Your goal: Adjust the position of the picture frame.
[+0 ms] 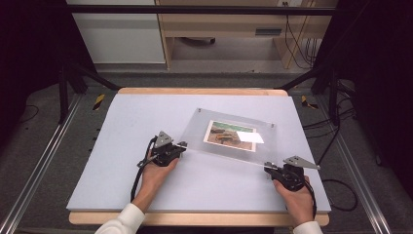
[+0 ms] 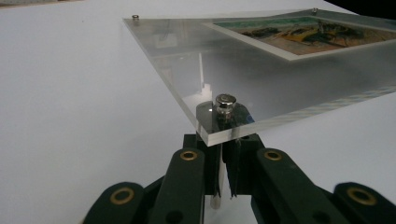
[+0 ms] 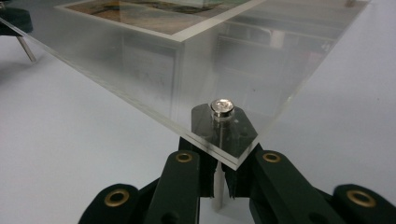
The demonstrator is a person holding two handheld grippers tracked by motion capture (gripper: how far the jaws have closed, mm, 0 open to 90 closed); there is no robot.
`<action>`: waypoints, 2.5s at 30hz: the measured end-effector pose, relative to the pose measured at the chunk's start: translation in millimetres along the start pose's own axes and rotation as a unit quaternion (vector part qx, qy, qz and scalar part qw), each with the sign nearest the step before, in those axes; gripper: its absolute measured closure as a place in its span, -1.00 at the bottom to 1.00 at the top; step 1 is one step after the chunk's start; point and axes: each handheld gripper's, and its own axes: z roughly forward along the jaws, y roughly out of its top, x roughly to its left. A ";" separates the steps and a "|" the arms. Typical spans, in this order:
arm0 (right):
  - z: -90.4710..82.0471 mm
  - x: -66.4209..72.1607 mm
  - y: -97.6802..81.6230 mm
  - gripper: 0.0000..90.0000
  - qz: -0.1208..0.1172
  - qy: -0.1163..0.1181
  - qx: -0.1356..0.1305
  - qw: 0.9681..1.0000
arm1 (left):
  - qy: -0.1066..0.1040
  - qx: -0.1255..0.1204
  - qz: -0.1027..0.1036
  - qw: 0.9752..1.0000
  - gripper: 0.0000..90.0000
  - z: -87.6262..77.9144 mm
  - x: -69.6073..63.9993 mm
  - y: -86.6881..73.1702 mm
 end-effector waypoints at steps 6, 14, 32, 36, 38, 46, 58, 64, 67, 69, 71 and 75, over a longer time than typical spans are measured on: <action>-0.4 1.8 1.6 0.77 -0.008 -0.003 -0.014 1.000 | -0.005 -0.006 -0.012 1.000 0.87 -1.5 0.3 1.9; -3.1 -0.8 5.3 0.88 -0.010 -0.002 -0.035 0.999 | -0.007 -0.013 -0.010 1.000 0.88 -3.7 -0.8 5.8; -10.5 -3.5 16.7 0.88 -0.004 0.010 -0.060 0.998 | -0.006 -0.036 0.010 0.999 0.87 -10.5 -4.8 19.5; -14.5 -2.7 24.4 0.87 -0.011 0.018 -0.070 0.997 | -0.005 -0.052 0.008 0.999 0.87 -19.3 -5.0 24.0; -15.8 -0.9 28.5 0.86 -0.017 0.024 -0.075 0.997 | -0.004 -0.057 0.005 0.998 0.87 -24.8 -4.1 26.4; -13.3 13.6 50.1 0.85 -0.033 0.048 -0.086 0.995 | 0.014 -0.081 -0.004 0.997 0.86 -52.6 4.3 32.0; 3.6 31.3 77.5 0.86 -0.052 0.069 -0.095 0.992 | 0.040 -0.098 -0.008 0.994 0.85 -85.3 12.9 29.5; 11.1 40.0 82.2 0.85 -0.059 0.080 -0.095 0.990 | 0.051 -0.102 -0.008 0.993 0.85 -98.1 16.4 24.6; 14.9 43.4 82.6 0.85 -0.059 0.084 -0.093 0.990 | 0.055 -0.100 -0.009 0.993 0.84 -101.2 18.1 21.4; 17.1 44.9 82.5 0.85 -0.059 0.085 -0.093 0.990 | 0.056 -0.099 -0.010 0.993 0.84 -102.5 19.1 20.1; 18.7 45.7 82.3 0.85 -0.059 0.086 -0.091 0.990 | 0.057 -0.099 -0.010 0.993 0.84 -103.6 19.7 19.1; 21.5 47.4 81.0 0.86 -0.057 0.088 -0.090 0.990 | 0.060 -0.096 -0.008 0.993 0.84 -104.7 19.9 14.9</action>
